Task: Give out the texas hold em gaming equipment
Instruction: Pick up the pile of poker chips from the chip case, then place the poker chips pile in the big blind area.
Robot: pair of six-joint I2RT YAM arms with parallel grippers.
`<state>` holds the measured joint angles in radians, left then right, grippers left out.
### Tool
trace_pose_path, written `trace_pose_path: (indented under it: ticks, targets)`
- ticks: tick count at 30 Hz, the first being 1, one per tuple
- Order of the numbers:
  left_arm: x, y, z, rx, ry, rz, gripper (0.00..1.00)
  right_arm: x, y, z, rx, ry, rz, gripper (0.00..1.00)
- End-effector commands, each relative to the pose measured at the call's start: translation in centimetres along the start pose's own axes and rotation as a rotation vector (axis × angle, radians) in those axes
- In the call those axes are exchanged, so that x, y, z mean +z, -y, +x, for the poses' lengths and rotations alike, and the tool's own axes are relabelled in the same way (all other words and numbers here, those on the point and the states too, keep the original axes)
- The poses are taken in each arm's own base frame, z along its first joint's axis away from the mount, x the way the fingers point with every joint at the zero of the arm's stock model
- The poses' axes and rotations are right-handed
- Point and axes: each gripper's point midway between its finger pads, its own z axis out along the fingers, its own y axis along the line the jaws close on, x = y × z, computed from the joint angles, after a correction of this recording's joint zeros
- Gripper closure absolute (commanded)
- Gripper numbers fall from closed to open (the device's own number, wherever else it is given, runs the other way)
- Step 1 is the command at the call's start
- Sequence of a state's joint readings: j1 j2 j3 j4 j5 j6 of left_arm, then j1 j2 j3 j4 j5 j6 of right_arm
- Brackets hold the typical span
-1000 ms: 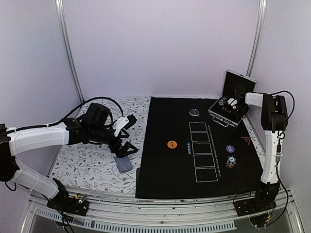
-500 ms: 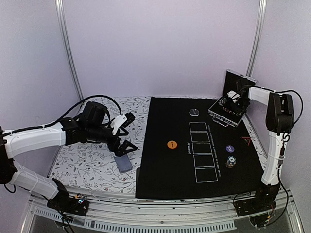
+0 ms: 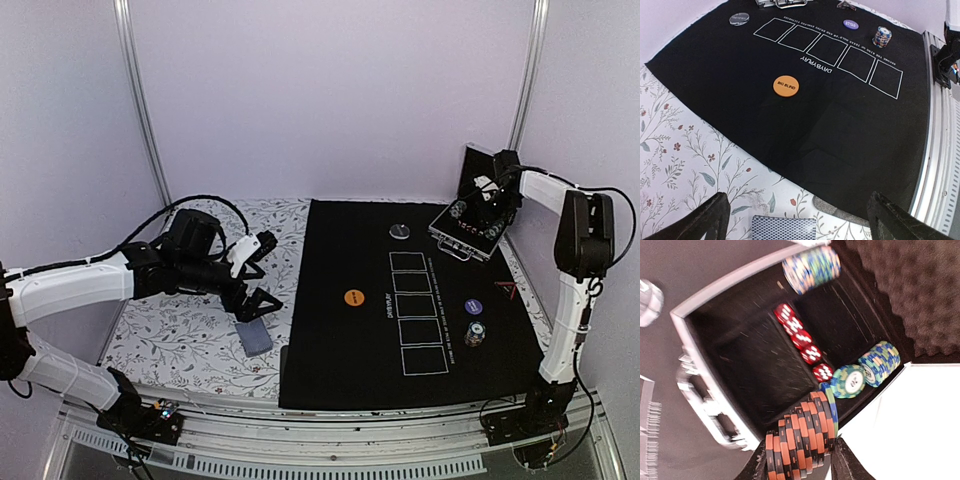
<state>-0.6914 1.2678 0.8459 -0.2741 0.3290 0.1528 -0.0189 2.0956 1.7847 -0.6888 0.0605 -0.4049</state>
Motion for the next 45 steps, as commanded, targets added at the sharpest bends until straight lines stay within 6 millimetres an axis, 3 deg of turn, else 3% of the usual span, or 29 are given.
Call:
trace_pose_path:
  ticks: [1,6,13,21,24,27,30,32,36,45]
  targets:
    - [-1.0,0.0,-1.2,0.006,0.048,0.006,0.02,-8.5,-3.4,-5.8,0.134,0.226,-0.162,0.98]
    - [-1.9,0.4,-2.0,0.016,0.08,0.014,0.02,-11.3,-11.5,-5.5,0.101,0.221,-0.313,0.98]
    - [-3.7,1.9,-3.9,0.053,0.165,0.039,0.02,-17.1,-25.6,-4.3,0.085,0.181,-0.631,0.98]
    - [-3.8,5.6,-4.1,0.156,0.176,0.09,0.02,-20.0,-41.2,3.2,0.088,-0.028,-1.011,0.98]
    - [-3.8,6.6,-4.0,0.176,0.175,0.108,0.02,-20.2,-45.3,5.5,0.085,-0.105,-1.107,0.98]
    - [-3.4,7.1,-3.5,0.172,0.157,0.106,0.02,-19.1,-47.9,7.1,0.071,-0.17,-1.127,0.98]
    - [-2.4,7.9,-2.7,0.122,0.119,0.122,0.02,-18.0,-49.3,8.4,0.063,-0.225,-1.149,0.98]
    - [-1.9,8.2,-2.3,0.086,0.108,0.13,0.02,-17.1,-49.4,8.8,0.069,-0.23,-1.135,0.98]
    - [-0.9,6.7,-2.1,-0.017,0.142,0.051,0.02,-16.2,-49.5,9.1,0.063,-0.251,-1.116,0.98]
    - [3.2,4.9,1.2,-0.074,0.017,-0.023,0.04,-15.1,-49.4,10.7,0.068,-0.276,-1.112,0.98]
